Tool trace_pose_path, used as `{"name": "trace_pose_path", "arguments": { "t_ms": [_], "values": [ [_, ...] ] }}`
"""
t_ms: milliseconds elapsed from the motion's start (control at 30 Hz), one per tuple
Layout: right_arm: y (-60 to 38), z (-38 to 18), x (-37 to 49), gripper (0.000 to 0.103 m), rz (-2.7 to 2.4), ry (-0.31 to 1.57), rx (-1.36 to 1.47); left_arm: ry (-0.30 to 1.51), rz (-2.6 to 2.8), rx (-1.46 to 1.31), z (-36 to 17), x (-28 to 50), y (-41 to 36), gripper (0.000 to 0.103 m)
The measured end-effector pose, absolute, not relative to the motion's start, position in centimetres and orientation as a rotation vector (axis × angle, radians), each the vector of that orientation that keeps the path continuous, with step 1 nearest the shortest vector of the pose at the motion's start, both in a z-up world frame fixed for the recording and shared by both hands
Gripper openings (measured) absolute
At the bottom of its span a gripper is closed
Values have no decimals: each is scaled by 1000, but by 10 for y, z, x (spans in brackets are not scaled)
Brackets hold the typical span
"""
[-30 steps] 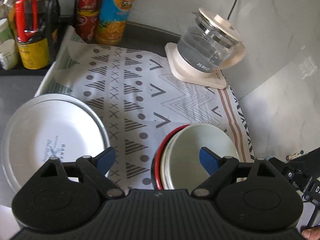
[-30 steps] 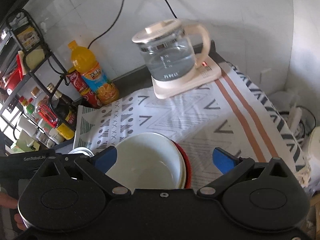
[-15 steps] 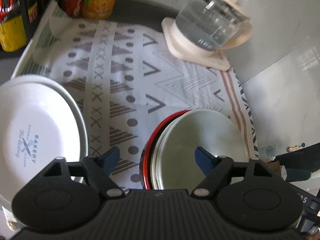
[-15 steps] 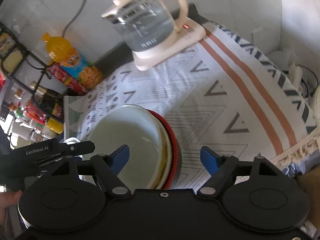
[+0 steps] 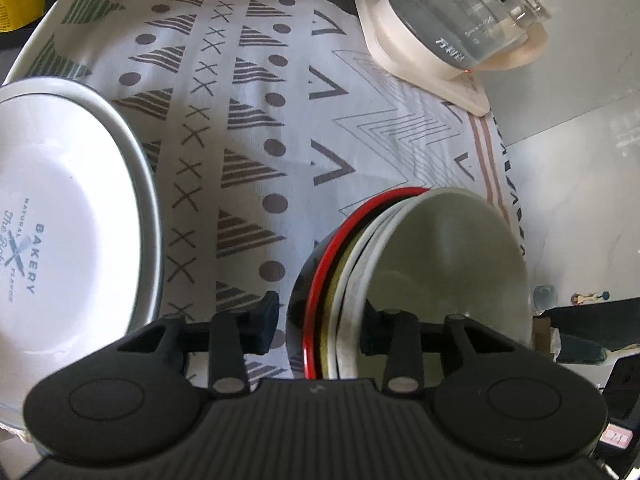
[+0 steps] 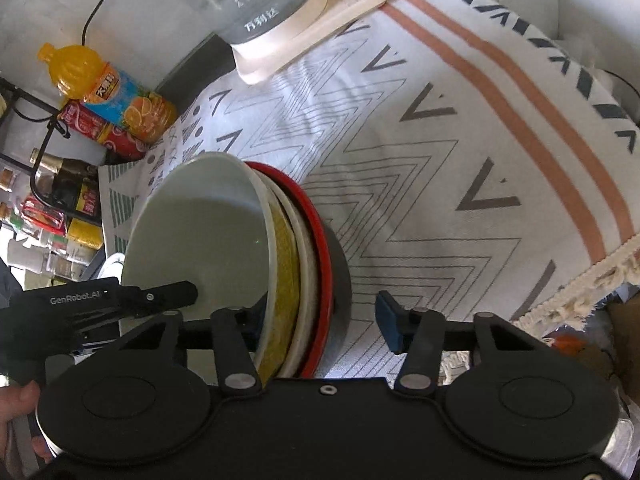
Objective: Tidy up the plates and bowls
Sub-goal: 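Close both grippers on the rim of the red bowl stack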
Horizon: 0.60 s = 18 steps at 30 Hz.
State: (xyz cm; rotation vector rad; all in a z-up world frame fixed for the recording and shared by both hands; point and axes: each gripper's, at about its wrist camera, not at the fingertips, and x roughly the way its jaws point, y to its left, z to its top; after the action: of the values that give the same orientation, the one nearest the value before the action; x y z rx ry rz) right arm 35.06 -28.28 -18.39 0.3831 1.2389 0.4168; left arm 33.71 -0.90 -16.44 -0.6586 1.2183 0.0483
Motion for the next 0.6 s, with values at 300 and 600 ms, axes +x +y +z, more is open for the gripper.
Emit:
{"name": "trace_pose_path", "arguments": {
  "t_ms": [300,600],
  "values": [
    [-269,-186,356,33,425,1245,309,1201,26,-636,-165,333,-12,29],
    [-265,-174,354,33,451,1208,304,1173,51,-650,-154,323,-6,29]
  ]
}}
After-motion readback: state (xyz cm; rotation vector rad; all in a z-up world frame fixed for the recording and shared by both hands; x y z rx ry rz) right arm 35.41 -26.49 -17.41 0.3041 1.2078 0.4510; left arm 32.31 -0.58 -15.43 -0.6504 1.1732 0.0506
